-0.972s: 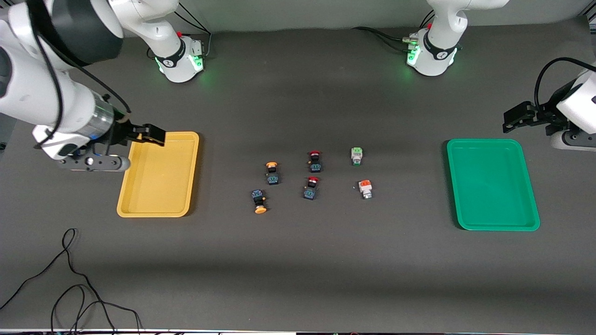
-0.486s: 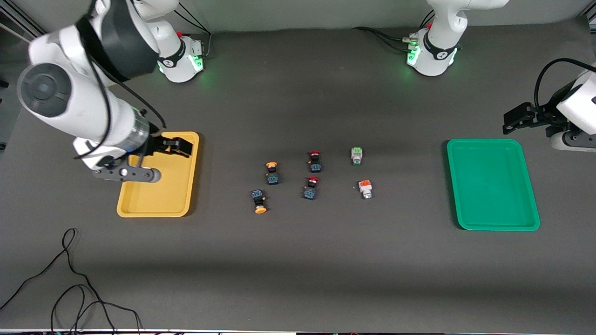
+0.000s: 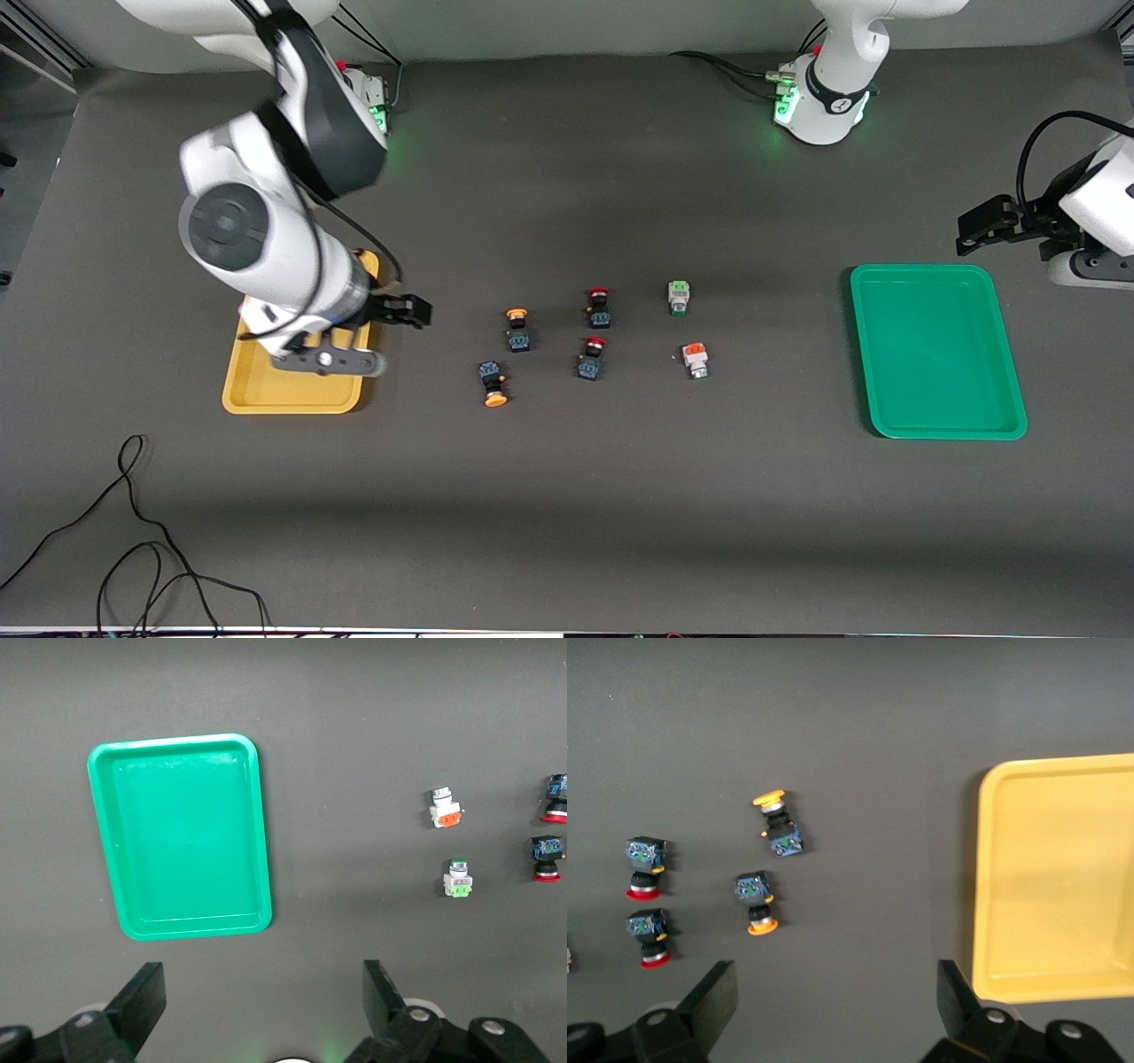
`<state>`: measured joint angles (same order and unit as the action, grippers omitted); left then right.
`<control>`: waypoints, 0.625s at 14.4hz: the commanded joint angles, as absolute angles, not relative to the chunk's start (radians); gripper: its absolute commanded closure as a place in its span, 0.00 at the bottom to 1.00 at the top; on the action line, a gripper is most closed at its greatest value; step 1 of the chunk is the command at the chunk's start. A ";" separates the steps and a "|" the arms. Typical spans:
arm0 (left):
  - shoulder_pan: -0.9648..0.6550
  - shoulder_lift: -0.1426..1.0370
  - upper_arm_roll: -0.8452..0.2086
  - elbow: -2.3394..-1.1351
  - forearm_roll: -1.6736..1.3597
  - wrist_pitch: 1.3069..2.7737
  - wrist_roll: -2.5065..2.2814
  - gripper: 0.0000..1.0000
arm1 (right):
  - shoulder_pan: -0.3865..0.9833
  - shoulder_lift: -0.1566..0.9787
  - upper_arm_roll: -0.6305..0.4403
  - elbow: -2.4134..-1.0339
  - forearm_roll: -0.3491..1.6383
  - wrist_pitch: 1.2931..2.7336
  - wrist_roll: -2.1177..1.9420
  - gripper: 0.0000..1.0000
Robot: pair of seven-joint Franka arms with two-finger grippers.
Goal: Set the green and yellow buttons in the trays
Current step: 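Move the right gripper over the yellow tray toward the yellow-capped buttons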
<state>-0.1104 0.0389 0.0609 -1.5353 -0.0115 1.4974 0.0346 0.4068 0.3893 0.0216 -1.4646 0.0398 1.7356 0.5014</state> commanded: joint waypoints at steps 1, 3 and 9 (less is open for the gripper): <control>-0.121 0.041 0.063 -1.528 -0.003 1.499 0.034 0.01 | 0.452 0.468 0.012 -1.459 0.055 1.814 0.518 0.00; -0.139 0.041 0.061 -1.535 -0.002 1.499 0.026 0.01 | 0.483 0.509 0.011 -1.498 0.052 1.915 0.523 0.00; -0.172 0.038 0.025 -1.563 0.002 1.500 -0.058 0.01 | 0.531 0.632 0.008 -1.604 0.040 2.195 0.509 0.00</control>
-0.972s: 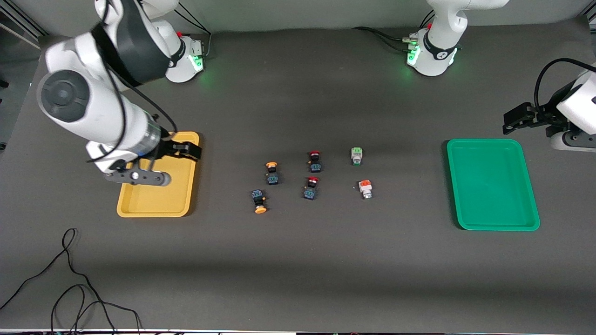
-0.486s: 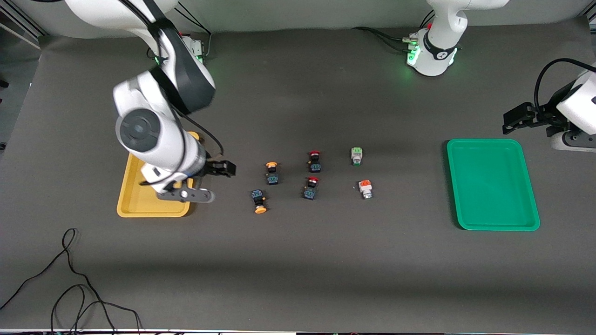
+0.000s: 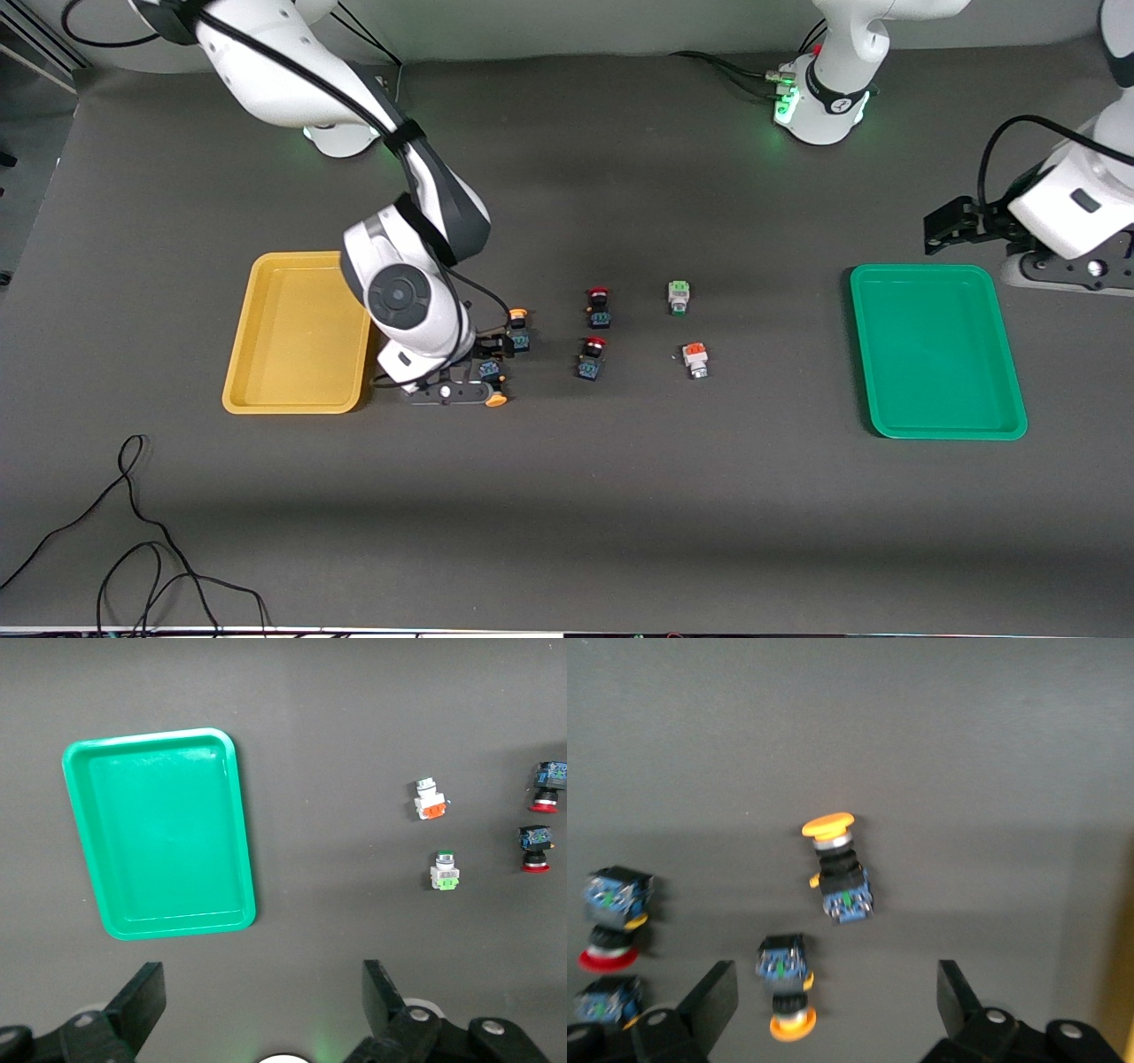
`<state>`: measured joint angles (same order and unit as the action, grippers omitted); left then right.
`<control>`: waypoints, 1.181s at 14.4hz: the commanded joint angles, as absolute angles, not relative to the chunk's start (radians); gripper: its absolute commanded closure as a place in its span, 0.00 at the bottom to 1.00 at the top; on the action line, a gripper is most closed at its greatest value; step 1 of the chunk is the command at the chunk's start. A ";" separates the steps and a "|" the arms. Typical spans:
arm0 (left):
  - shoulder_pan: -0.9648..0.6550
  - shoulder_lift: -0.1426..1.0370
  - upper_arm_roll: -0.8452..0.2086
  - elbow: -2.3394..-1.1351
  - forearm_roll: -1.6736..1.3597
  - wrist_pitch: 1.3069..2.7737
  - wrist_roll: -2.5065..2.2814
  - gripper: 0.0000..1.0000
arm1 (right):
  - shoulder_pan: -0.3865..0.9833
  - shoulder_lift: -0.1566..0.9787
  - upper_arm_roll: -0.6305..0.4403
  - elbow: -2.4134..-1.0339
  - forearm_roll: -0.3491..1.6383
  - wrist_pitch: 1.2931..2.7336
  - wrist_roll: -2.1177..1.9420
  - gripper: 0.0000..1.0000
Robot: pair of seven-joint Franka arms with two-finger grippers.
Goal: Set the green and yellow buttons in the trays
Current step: 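Grasp the yellow button with the right gripper while the left gripper reaches the green button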
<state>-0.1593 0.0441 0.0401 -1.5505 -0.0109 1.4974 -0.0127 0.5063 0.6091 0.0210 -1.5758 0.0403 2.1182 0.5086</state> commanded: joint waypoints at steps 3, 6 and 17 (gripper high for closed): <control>-0.173 0.019 -0.079 -1.641 0.002 1.551 -0.216 0.03 | 0.558 0.712 0.003 -1.608 -0.026 2.287 0.512 0.00; -0.196 0.002 -0.219 -1.727 0.003 1.627 -0.395 0.03 | 0.558 0.741 0.002 -1.608 -0.054 2.321 0.514 0.00; -0.397 0.011 -0.302 -1.986 -0.018 1.920 -0.569 0.04 | 0.546 0.735 -0.021 -1.606 -0.064 2.364 0.517 1.00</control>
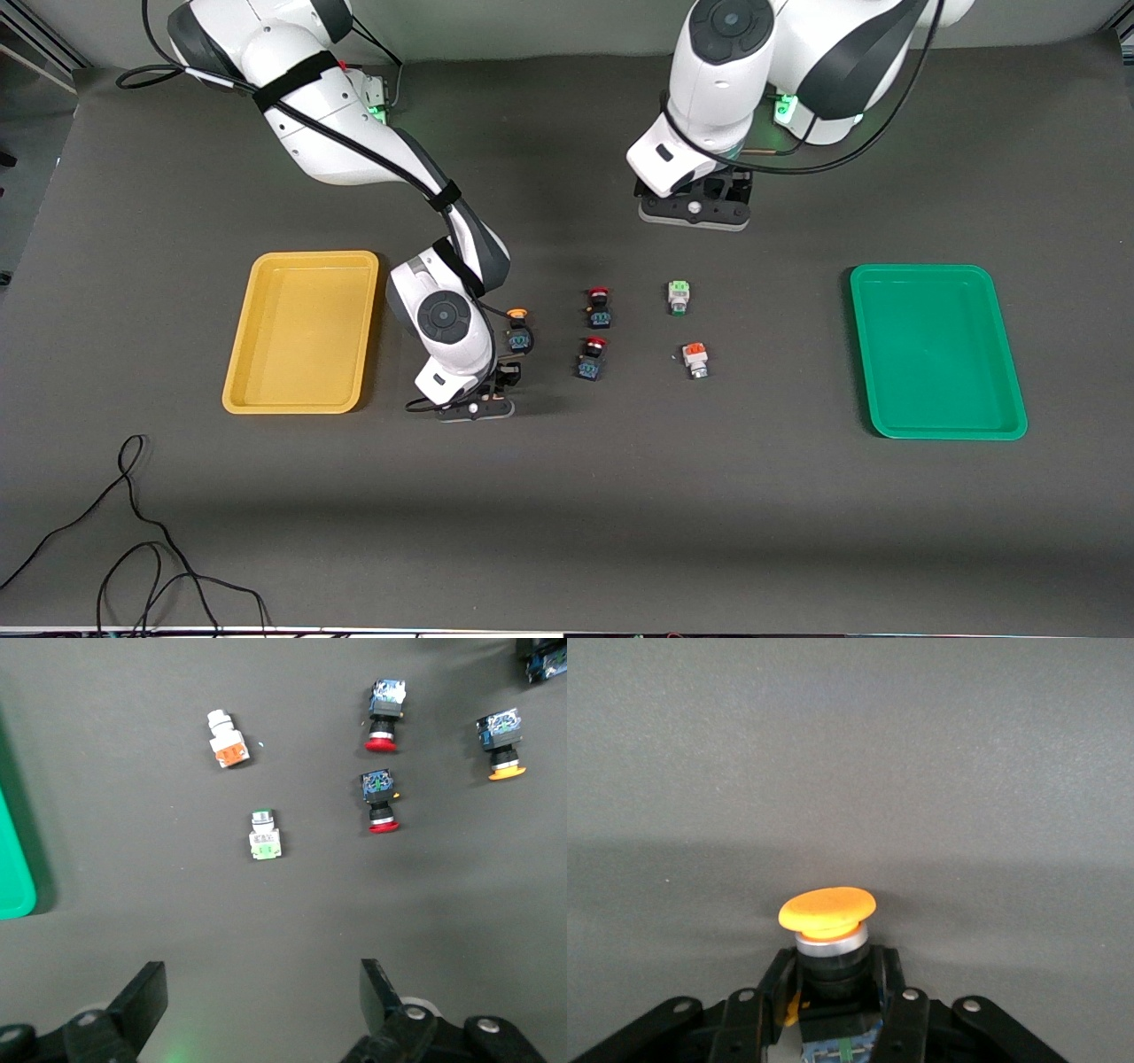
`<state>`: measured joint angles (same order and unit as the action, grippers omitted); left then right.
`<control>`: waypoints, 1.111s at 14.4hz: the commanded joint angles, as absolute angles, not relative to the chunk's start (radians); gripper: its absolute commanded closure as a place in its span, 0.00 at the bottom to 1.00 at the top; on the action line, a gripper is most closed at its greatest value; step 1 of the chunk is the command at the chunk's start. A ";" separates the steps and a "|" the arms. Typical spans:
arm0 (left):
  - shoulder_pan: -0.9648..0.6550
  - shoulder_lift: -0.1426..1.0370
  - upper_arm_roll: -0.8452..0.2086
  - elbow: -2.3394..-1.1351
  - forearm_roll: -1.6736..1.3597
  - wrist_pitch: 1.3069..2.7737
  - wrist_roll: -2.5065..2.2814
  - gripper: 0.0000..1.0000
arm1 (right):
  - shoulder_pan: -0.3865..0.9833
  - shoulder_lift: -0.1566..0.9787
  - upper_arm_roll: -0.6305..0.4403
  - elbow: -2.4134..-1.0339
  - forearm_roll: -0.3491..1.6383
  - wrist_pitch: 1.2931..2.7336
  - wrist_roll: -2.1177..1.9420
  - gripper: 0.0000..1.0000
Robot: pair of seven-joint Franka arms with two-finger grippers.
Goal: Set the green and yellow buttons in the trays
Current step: 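Grasp the yellow button with the right gripper while the left gripper reaches the green button, then lower the yellow button into the yellow tray while the left gripper grasps the green button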
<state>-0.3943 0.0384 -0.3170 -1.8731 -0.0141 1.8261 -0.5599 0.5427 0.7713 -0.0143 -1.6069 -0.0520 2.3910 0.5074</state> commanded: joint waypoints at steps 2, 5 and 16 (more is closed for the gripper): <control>-0.397 0.026 -0.302 -2.102 -0.017 2.066 -0.571 0.04 | 0.543 0.655 -0.054 -1.606 -0.060 2.236 0.506 1.00; -0.399 0.096 -0.302 -2.200 -0.014 2.233 -0.577 0.04 | 0.482 0.510 -0.064 -1.600 -0.046 1.989 0.494 1.00; -0.397 0.439 -0.295 -2.197 0.202 2.502 -0.749 0.06 | 0.282 0.247 -0.251 -1.834 -0.040 1.857 -0.069 1.00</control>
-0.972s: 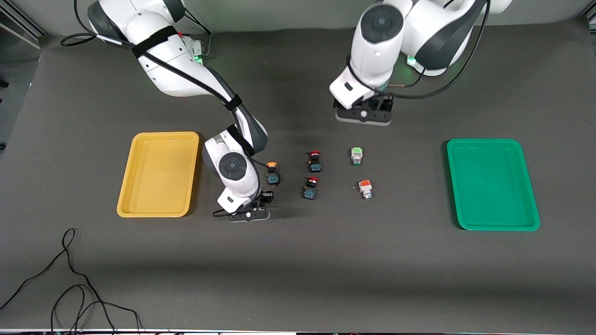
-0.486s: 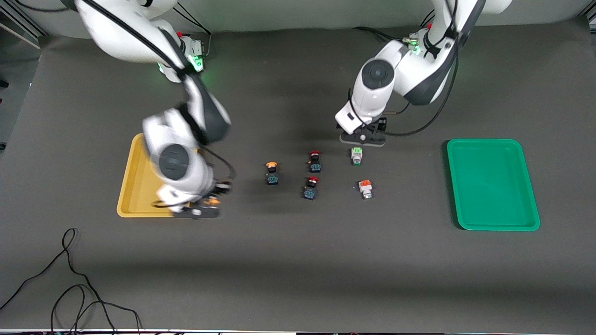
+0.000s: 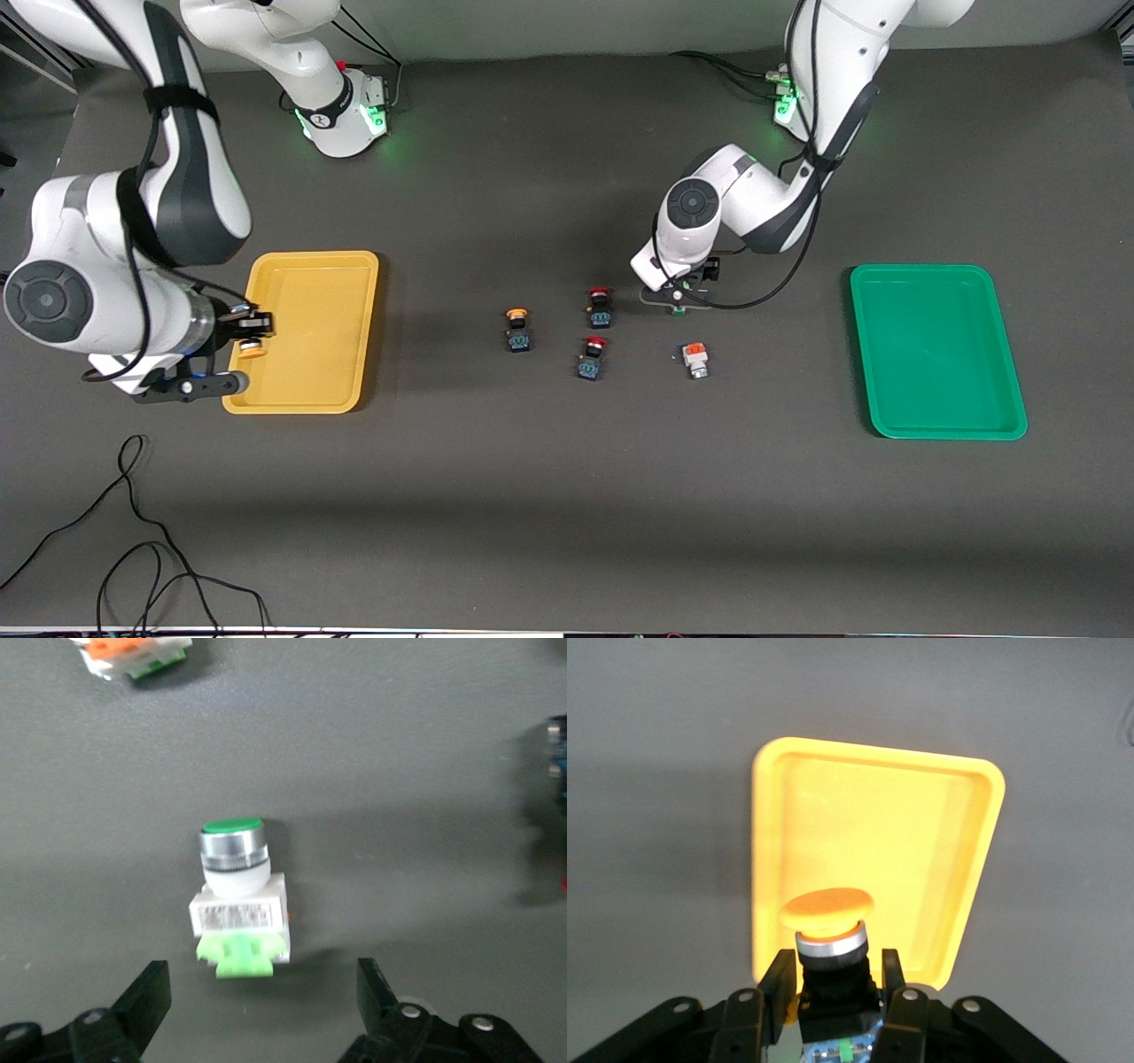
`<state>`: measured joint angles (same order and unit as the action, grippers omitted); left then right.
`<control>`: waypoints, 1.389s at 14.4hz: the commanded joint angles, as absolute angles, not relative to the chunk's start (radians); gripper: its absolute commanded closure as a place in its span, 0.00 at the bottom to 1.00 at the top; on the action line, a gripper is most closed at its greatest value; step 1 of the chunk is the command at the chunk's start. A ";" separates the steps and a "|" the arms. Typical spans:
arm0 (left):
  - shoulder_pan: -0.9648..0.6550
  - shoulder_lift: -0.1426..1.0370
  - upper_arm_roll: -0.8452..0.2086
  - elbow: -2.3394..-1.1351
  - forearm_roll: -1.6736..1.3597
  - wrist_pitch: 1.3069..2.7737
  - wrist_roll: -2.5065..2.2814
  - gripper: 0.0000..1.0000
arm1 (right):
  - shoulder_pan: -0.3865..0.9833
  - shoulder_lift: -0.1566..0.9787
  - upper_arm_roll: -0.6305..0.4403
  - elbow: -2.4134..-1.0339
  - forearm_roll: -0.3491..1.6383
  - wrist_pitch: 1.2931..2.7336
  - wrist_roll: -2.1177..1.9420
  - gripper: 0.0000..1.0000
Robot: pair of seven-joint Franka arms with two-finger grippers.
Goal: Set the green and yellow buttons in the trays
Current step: 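Lower the yellow button into the yellow tray while the left gripper grasps the green button, then carry the green button into the green tray while the right gripper reaches another yellow button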
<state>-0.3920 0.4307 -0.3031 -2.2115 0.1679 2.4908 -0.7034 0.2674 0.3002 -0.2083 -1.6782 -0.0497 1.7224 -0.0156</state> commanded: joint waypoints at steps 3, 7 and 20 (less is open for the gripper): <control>-0.391 0.440 -0.293 -2.187 0.202 2.505 -0.752 0.19 | 0.282 0.212 -0.261 -2.102 -0.018 2.183 -0.069 1.00; -0.379 0.445 -0.290 -2.177 0.202 2.505 -0.759 0.41 | 0.299 0.276 -0.256 -2.284 0.136 2.511 -0.069 1.00; -0.262 0.187 -0.296 -1.852 0.063 2.033 -0.816 0.70 | 0.356 0.283 -0.256 -2.241 0.252 2.438 -0.046 0.00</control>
